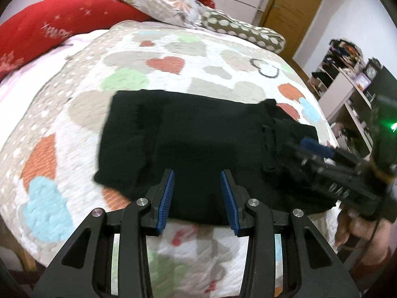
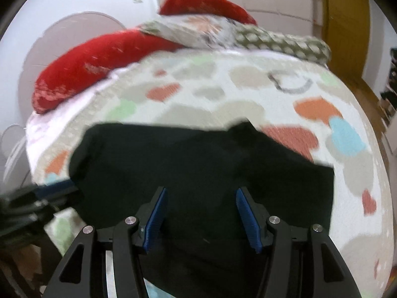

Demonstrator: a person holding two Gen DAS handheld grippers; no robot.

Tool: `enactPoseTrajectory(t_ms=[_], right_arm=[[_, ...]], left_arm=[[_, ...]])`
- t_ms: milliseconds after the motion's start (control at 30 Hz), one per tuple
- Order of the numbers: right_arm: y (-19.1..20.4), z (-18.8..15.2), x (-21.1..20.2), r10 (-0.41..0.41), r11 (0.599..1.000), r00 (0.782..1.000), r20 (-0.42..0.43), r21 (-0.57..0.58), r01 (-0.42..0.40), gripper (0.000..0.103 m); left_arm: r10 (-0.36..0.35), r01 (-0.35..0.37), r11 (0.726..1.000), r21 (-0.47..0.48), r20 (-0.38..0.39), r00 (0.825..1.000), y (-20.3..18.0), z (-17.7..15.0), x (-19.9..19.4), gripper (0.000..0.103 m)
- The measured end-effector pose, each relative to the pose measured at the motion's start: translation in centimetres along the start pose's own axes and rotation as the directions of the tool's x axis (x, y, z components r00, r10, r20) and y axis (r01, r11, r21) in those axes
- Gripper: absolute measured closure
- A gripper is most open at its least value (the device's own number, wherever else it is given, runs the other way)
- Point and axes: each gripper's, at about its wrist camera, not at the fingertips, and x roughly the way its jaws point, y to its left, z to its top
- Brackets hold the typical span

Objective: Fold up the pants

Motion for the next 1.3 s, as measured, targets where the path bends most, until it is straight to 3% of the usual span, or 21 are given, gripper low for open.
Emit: enactPoseTrajectory(t_ms=[133, 200, 400, 633, 800, 933, 967, 1000, 1033, 1067, 1100, 1167, 1300], right_arm=[[2.3, 1.9, 0.7, 0.110, 0.994, 0.994, 0.025, -0.025, -0.109, 0.038], [3.6, 2.7, 1.8, 0.174, 0.985, 0.985, 0.021, -0.027, -0.173, 0.038], [7.1, 5.2, 5.6, 0.237, 0.968, 0.971, -0.029, -0.074, -0.239, 0.038], [10.3, 7.7, 9.9, 0.281, 0.946, 0.957, -0.075, -0.149, -0.289, 0.037], [12.3, 9.0, 13.2, 0.308, 0.911, 0.941, -0.142, -0.240, -0.335, 0.034], [13.0, 8.9, 15.7, 0.339, 0.893, 0.922, -0.190, -0.243, -0.378, 0.033], [13.0, 8.9, 15.9, 0.352, 0.892, 0.917, -0.186, -0.231, -0.389, 0.034], [12.8, 8.8, 16.2, 0.368, 0.891, 0.912, -0.180, -0.213, -0.402, 0.044], [12.6, 8.7, 16.4, 0.371, 0.894, 0.911, -0.178, -0.195, -0.402, 0.048], [12.4, 8.6, 16.4, 0.363, 0.902, 0.916, -0.170, -0.185, -0.391, 0.057], [12.0, 8.8, 16.1, 0.369, 0.905, 0.917, -0.153, -0.166, -0.392, 0.064], [11.0, 9.3, 14.9, 0.412, 0.898, 0.903, -0.119, -0.116, -0.425, 0.072], [7.7, 10.3, 9.6, 0.487, 0.873, 0.873, 0.024, -0.036, -0.486, 0.075]], left_arm=[[-0.007, 0.009, 0.996, -0.093, 0.019, 1.000, 2.6, -1.0, -1.4, 0.064], [-0.015, 0.020, 0.987, -0.158, 0.031, 0.999, 4.0, -1.7, -1.7, 0.045], [-0.013, 0.023, 0.956, -0.292, 0.037, 0.999, 6.7, -2.5, -0.9, 0.044], [-0.038, 0.033, 0.937, -0.347, -0.007, 0.999, 7.7, -2.5, 1.9, 0.042], [-0.047, 0.051, 0.935, -0.352, 0.020, 0.999, 8.0, -1.9, 2.7, 0.033], [-0.055, 0.069, 0.937, -0.344, 0.049, 0.997, 7.9, -1.4, 3.5, 0.027], [-0.053, 0.070, 0.938, -0.341, 0.058, 0.997, 7.9, -1.3, 3.6, 0.027], [-0.052, 0.072, 0.939, -0.337, 0.069, 0.996, 7.9, -1.1, 3.7, 0.027], [-0.052, 0.075, 0.940, -0.333, 0.077, 0.996, 8.0, -1.0, 3.8, 0.027], [-0.040, 0.067, 0.942, -0.329, 0.089, 0.995, 8.0, -0.9, 3.7, 0.041], [-0.013, 0.040, 0.947, -0.318, 0.089, 0.996, 8.0, -0.7, 3.5, 0.062], [-0.025, 0.052, 0.954, -0.296, 0.094, 0.995, 7.9, -0.2, 2.9, 0.074], [-0.051, 0.087, 0.982, -0.167, 0.209, 0.977, 4.7, 1.4, -1.1, 0.077]])
